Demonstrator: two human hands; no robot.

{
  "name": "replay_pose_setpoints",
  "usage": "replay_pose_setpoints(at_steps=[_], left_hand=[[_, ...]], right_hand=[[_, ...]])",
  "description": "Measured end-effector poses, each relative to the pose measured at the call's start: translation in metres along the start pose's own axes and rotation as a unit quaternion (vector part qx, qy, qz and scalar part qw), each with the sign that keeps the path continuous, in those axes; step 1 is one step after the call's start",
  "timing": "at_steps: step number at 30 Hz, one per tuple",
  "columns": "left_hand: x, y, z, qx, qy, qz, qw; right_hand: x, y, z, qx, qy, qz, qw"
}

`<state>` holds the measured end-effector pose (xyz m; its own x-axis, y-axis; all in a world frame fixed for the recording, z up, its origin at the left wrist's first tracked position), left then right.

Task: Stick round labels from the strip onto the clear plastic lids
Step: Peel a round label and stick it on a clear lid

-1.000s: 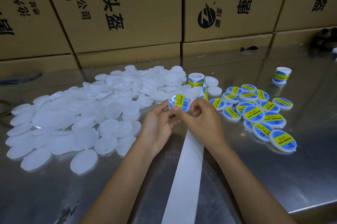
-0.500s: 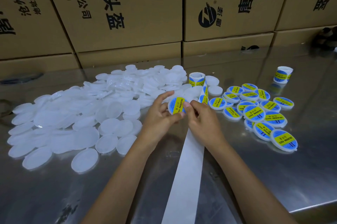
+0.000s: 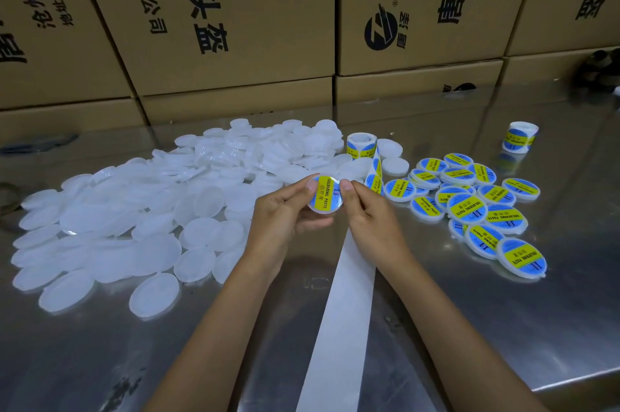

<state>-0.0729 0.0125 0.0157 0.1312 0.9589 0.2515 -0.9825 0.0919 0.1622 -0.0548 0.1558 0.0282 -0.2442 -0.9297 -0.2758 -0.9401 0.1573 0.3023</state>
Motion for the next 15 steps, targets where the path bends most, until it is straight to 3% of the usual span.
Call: replay_pose_setpoints(at_steps=[5,10,15], left_hand=[[0.002,0.000,0.003,0.004,0.052,-0.011,0.999],[0.011,-0.001,0.001,0.022,0.116,-0.030,0.993],[0.009,-0.003,0.003,0.034,0.103,-0.016,0.994]], right_hand=[[-0.003,0.003,0.009,0.059,0.116,-0.003,0.991],[0.005,0.002,0.009,0.075,0.136,-0.045,0.987],[0.005,0.000,0.005,0.084,0.146,-0.054,0.984]])
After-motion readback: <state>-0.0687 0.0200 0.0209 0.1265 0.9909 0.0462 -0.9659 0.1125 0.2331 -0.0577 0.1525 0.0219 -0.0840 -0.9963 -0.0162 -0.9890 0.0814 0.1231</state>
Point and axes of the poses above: each hand's wrist, its own y-axis towards the middle knuckle, its own x-axis out of the palm, z = x × y, the point moved 8 cm from there along y, towards the middle knuckle, and after that the axes turned 6 degrees about x, right-handed, at the moved point
